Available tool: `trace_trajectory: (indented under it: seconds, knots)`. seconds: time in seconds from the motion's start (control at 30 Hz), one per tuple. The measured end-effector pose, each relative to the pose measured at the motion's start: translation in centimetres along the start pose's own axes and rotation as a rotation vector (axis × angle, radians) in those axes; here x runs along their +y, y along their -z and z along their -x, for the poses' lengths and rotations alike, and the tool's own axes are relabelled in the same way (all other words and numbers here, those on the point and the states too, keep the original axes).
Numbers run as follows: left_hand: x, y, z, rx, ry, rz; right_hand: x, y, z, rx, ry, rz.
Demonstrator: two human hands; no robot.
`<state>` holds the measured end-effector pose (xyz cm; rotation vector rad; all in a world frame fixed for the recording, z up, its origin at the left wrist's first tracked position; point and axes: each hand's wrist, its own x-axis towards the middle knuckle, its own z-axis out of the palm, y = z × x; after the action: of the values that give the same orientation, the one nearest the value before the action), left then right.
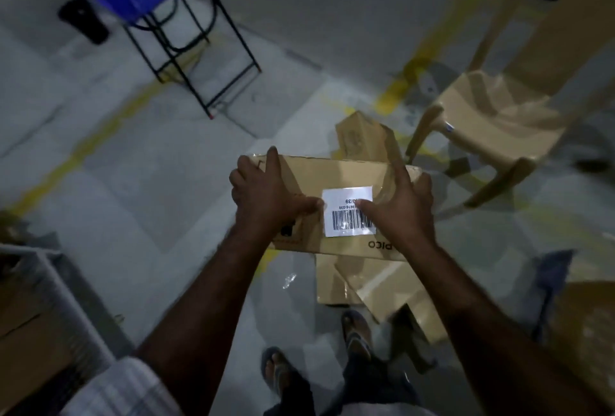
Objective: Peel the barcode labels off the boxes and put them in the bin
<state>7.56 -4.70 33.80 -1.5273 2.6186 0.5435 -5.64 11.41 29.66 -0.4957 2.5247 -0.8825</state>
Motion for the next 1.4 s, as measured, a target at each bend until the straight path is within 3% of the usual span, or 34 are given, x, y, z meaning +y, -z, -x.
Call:
trace_trajectory:
  seconds: [0.3, 0.67, 1.0, 1.4]
  knots:
    - [-14.4, 11.0, 10.6, 0.263, 0.438, 0.118, -16.7, -3.5, 9.0, -0.225, 0.508, 0.165]
    - [-31.7, 20.3, 35.9, 0.662, 1.029, 0.095, -32.3, -12.1, 33.4, -0.577, 1.13, 0.174]
    - [-37.8, 22.6, 55.2, 0.95, 1.446, -0.022, -36.5, -17.1, 54.1, -0.871, 1.501, 0.042]
    - [-40.0, 23.4, 61.5, 1.121, 1.745, -0.084, -39.3, -22.0, 64.5, -1.106, 1.745, -0.052]
